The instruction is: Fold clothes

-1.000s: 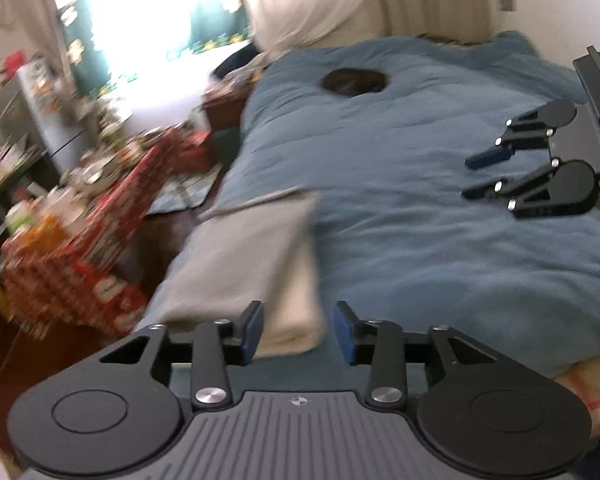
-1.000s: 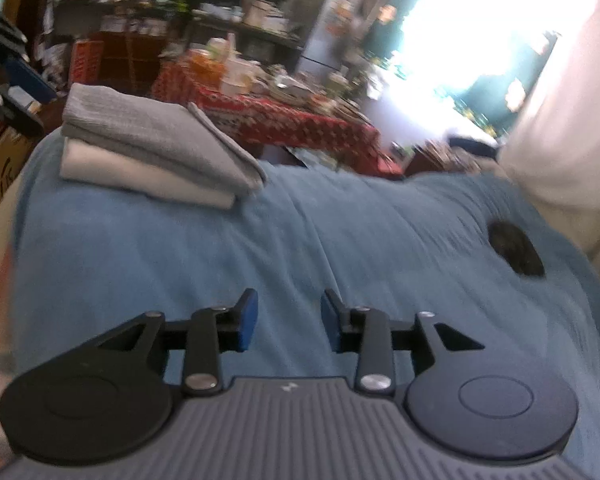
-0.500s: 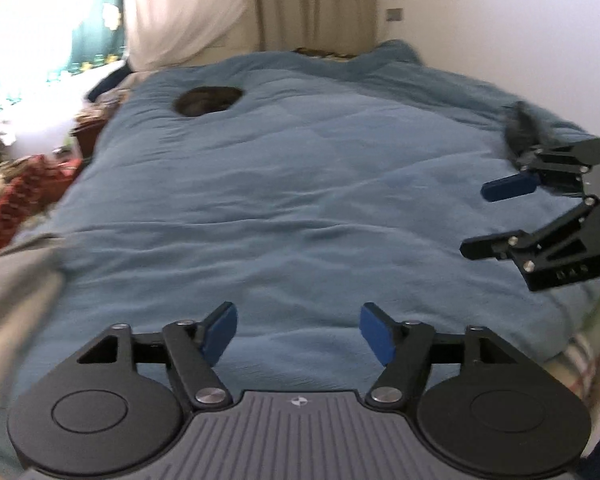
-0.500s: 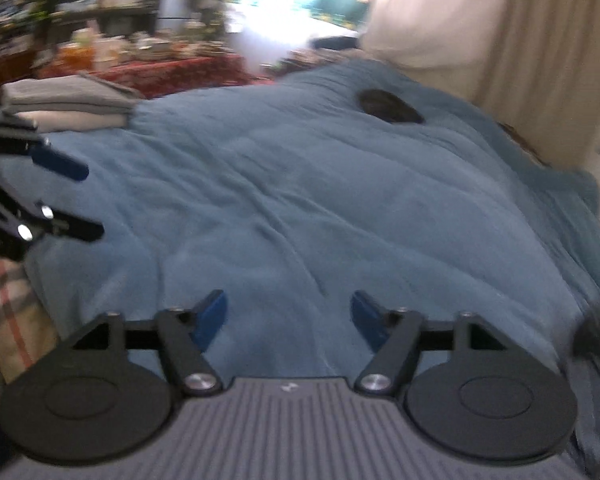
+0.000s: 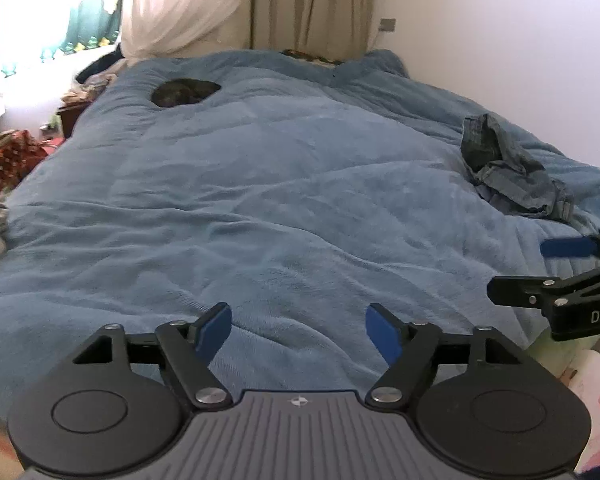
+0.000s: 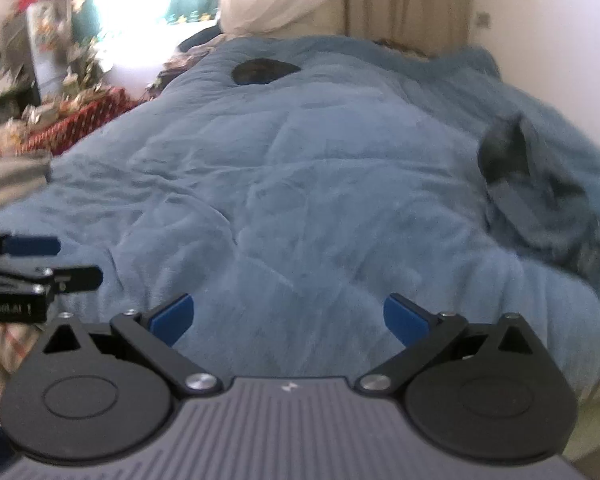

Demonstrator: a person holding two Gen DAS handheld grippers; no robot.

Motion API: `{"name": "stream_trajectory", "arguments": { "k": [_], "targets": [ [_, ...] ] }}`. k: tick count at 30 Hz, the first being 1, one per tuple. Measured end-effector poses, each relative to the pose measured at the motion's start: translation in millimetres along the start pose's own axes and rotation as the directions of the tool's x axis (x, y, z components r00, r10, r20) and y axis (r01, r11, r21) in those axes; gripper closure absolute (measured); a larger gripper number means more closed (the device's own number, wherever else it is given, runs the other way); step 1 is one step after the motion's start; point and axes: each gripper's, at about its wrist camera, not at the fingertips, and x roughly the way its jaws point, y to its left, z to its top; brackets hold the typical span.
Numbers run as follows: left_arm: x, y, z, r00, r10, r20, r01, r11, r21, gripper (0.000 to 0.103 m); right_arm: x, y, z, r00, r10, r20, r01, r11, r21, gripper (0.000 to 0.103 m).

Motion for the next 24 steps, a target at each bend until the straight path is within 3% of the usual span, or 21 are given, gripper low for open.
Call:
{"name": "stream_trajectory", "arguments": {
  "k": [6, 9, 14, 18, 21, 24],
  "targets": [
    [-35.8, -9.5, 4.1, 0.998, 0.069, -0.004, -0.07, 0.997, -0.04, 0.023, -43.1, -1.1, -0.5, 0.999, -0.032, 0.006, 0.031, 0.998, 0.063, 0.001],
    [-48.6, -12.6, 8.3, 0.998, 0.058, -0.024, -0.059, 0.997, -0.04, 0.021, -64.4, 3.3, 1.2, 0.999, -0.035, 0.018, 0.034, 0.997, 0.064, 0.001],
    [-72.5, -31.4, 12.5, 0.992, 0.118, -0.033, -0.117, 0.993, 0.025, 0.015, -90.5, 18.0, 5.2, 0.997, -0.073, -0.011, 0.073, 0.997, 0.027, 0.001],
    [-93.8, -36.2, 12.5, 0.995, 0.101, -0.012, -0.1, 0.995, 0.028, 0.013, -113.0, 33.6, 5.0, 0.995, -0.104, 0.013, 0.104, 0.993, -0.05, 0.001],
    [-108.6, -36.3, 15.4, 0.994, 0.11, -0.018, -0.11, 0.994, -0.015, 0.013, -130.9, 42.0, 4.7, 0.988, -0.148, 0.04, 0.149, 0.988, -0.027, 0.001],
    [-124.9, -38.9, 19.4, 0.994, 0.112, -0.02, -0.112, 0.993, -0.038, 0.013, -147.4, 44.8, 10.4, 0.991, -0.128, 0.037, 0.128, 0.992, 0.014, 0.001]
  ]
}}
